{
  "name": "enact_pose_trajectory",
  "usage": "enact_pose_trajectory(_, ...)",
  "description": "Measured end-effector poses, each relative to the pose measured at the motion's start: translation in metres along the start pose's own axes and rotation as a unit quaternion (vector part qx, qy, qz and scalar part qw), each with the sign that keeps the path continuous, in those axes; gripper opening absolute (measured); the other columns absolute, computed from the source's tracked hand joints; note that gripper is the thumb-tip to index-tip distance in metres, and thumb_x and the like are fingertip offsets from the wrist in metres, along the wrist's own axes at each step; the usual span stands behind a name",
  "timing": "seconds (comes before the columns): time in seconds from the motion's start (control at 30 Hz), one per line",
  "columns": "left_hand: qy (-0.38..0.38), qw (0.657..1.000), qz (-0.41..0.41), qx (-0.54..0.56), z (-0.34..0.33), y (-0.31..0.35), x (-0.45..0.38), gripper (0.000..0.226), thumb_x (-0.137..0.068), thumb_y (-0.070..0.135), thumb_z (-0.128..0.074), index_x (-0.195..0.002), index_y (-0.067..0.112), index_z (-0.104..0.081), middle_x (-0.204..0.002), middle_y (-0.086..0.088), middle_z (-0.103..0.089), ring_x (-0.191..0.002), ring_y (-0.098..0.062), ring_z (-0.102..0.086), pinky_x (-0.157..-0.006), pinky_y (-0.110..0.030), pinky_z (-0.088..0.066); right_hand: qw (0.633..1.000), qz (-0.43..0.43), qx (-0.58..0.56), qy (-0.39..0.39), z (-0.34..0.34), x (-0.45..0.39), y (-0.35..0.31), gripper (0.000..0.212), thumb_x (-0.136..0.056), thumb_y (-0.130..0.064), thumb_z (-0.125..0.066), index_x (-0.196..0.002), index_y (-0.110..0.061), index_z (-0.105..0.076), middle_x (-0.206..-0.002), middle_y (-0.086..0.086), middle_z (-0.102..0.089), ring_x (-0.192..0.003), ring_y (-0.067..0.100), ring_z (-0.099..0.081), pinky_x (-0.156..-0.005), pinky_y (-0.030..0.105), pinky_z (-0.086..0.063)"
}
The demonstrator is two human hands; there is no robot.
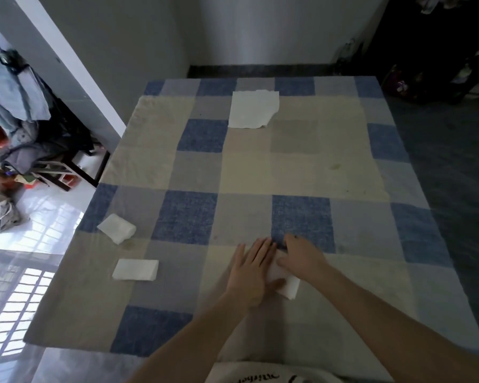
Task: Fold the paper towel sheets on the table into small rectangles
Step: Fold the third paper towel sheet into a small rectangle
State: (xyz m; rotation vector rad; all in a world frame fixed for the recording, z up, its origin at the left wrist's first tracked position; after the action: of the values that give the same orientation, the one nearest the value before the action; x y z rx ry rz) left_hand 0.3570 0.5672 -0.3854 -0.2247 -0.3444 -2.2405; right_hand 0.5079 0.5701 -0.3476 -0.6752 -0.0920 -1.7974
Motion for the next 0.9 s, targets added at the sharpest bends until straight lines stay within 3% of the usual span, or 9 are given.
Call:
enact_pose_trajectory(0.13, -0.028, 0.999, 0.022, 0.011, 0.009, 0.006, 0.000, 0.106, -0.066, 0.087, 0.003, -0.153, 0.025, 0.010, -0.159, 0.011, 0.017, -0.145, -0.009, 0.020, -0.116, -0.049, 0.014, 0.999, 0.009, -0.033, -0.035, 0.003, -0.009, 0.004, 0.031, -0.081, -0.038, -0.069, -0.095, -0.022, -0.046, -0.092, -0.001, -0.055, -0.089, 0.021, -0.055, -0.091, 0.045, -0.046)
enact_pose_trajectory(0.3, -0.036, 0.998, 0.043, 0.018, 0.009, 0.005, 0.001, 0.110, -0.070, 0.089, -0.020, -0.152, 0.023, 0.013, -0.160, 0.006, 0.018, -0.144, -0.009, 0.023, -0.116, -0.048, 0.014, 0.997, 0.021, -0.062, -0.033, 0.005, -0.009, 0.000, 0.024, -0.077, -0.022, -0.074, -0.075, -0.016, -0.051, -0.082, 0.009, -0.063, -0.069, 0.018, -0.055, -0.064, 0.032, -0.045)
enact_pose_trajectory(0.37, -0.026, 0.997, 0.063, 0.037, 0.007, 0.005, 0.001, 0.116, -0.068, 0.092, -0.024, -0.152, 0.021, 0.014, -0.160, 0.004, 0.019, -0.144, -0.010, 0.024, -0.116, -0.046, 0.015, 0.996, 0.026, -0.075, -0.034, 0.006, -0.008, -0.001, 0.022, -0.077, -0.019, -0.074, -0.080, -0.018, -0.052, -0.087, 0.006, -0.062, -0.072, 0.017, -0.054, -0.063, 0.029, -0.043)
enact_pose_trajectory(0.47, -0.002, 0.987, 0.095, 0.129, 0.007, 0.006, 0.002, 0.120, -0.069, 0.084, -0.048, -0.152, 0.021, 0.012, -0.161, 0.005, 0.015, -0.145, -0.010, 0.021, -0.116, -0.042, 0.017, 0.994, 0.023, -0.096, -0.050, 0.005, -0.009, 0.000, 0.026, -0.075, -0.020, -0.075, -0.092, -0.013, -0.056, -0.091, 0.005, -0.061, -0.079, 0.019, -0.058, -0.067, 0.031, -0.047)
enact_pose_trajectory(0.57, 0.022, 0.963, 0.140, 0.231, 0.011, 0.006, 0.005, 0.119, -0.068, 0.072, -0.064, -0.153, 0.019, 0.001, -0.161, 0.006, 0.003, -0.147, -0.008, 0.011, -0.117, -0.035, 0.013, 0.990, 0.048, -0.110, -0.071, 0.008, -0.007, 0.004, 0.015, -0.076, -0.015, -0.072, -0.086, -0.007, -0.065, -0.083, 0.009, -0.064, -0.070, 0.018, -0.056, -0.062, 0.030, -0.045)
enact_pose_trajectory(0.67, 0.069, 0.917, 0.179, 0.350, 0.016, 0.005, 0.008, 0.095, -0.066, 0.060, -0.071, -0.144, 0.025, -0.030, -0.146, 0.014, -0.030, -0.139, -0.005, -0.021, -0.118, -0.033, -0.013, 0.976, 0.086, -0.183, -0.079, 0.019, 0.003, 0.013, 0.014, -0.080, -0.017, -0.069, -0.074, -0.021, -0.057, -0.075, -0.002, -0.057, -0.066, 0.012, -0.051, -0.063, 0.027, -0.040)
enact_pose_trajectory(0.73, 0.081, 0.856, 0.186, 0.475, 0.022, 0.000, 0.009, 0.059, -0.067, 0.049, -0.078, -0.118, 0.028, -0.057, -0.117, 0.017, -0.059, -0.109, -0.003, -0.054, -0.096, -0.031, -0.044, 0.965, 0.107, -0.229, -0.075, 0.031, 0.015, 0.018, 0.017, -0.083, -0.017, -0.068, -0.074, -0.023, -0.055, -0.073, -0.006, -0.056, -0.064, 0.008, -0.050, -0.062, 0.024, -0.039)
enact_pose_trajectory(0.8, 0.057, 0.789, 0.164, 0.590, 0.031, -0.003, 0.012, 0.032, -0.073, 0.032, -0.081, -0.097, 0.017, -0.067, -0.090, 0.008, -0.071, -0.083, -0.006, -0.063, -0.075, -0.027, -0.049, 0.950, 0.108, -0.287, -0.063, 0.042, 0.028, 0.025, 0.010, -0.084, -0.014, -0.067, -0.079, -0.016, -0.059, -0.075, -0.002, -0.060, -0.065, 0.007, -0.054, -0.062, 0.023, -0.040)
enact_pose_trajectory(0.9, 0.017, 0.731, 0.137, 0.668, 0.042, -0.007, 0.015, 0.024, -0.079, 0.024, -0.077, -0.093, 0.009, -0.065, -0.083, 0.001, -0.068, -0.080, -0.013, -0.059, -0.072, -0.025, -0.048, 0.914, 0.089, -0.394, -0.044, 0.052, 0.045, 0.033, 0.010, -0.086, -0.008, -0.066, -0.090, -0.001, -0.060, -0.083, 0.011, -0.067, -0.068, 0.010, -0.060, -0.058, 0.020, -0.045)
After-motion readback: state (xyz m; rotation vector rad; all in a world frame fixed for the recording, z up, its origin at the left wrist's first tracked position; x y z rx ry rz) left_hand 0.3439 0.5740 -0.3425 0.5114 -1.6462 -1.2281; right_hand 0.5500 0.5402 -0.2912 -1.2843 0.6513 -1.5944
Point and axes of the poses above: each hand's wrist, its own x-axis away from the middle knuckle, its own z-axis out of the back of the hand, y = z × x, the point moved 2 cm from there along -x, towards the middle knuckle
